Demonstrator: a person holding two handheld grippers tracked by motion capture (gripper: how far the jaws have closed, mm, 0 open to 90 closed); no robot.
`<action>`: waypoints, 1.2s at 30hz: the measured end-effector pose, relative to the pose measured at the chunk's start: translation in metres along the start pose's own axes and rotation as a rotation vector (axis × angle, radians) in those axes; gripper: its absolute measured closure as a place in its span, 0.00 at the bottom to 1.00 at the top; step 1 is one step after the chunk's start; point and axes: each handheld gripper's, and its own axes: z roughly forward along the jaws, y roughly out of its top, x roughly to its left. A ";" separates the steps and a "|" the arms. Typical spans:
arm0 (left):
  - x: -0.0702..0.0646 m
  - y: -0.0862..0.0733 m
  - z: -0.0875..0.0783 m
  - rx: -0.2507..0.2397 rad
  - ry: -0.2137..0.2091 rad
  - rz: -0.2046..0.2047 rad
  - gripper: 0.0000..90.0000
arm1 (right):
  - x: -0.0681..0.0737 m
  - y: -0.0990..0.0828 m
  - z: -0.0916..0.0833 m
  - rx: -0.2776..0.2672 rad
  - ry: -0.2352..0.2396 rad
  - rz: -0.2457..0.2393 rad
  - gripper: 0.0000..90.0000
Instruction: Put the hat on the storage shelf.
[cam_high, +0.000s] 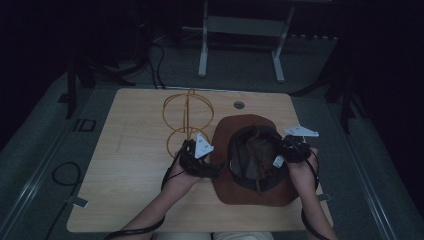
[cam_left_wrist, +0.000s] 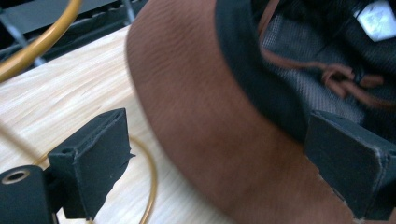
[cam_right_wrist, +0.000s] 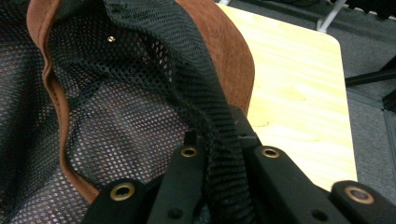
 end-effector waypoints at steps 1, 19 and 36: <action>-0.001 0.004 0.004 0.000 -0.006 0.004 0.08 | 0.000 0.000 -0.001 -0.001 0.001 -0.001 0.96; -0.011 0.034 0.046 0.050 0.010 -0.018 0.09 | 0.015 0.001 -0.023 -0.062 0.047 -0.023 0.96; -0.019 0.032 0.059 0.131 0.191 0.024 0.60 | 0.025 -0.004 -0.048 -0.124 0.119 -0.034 0.96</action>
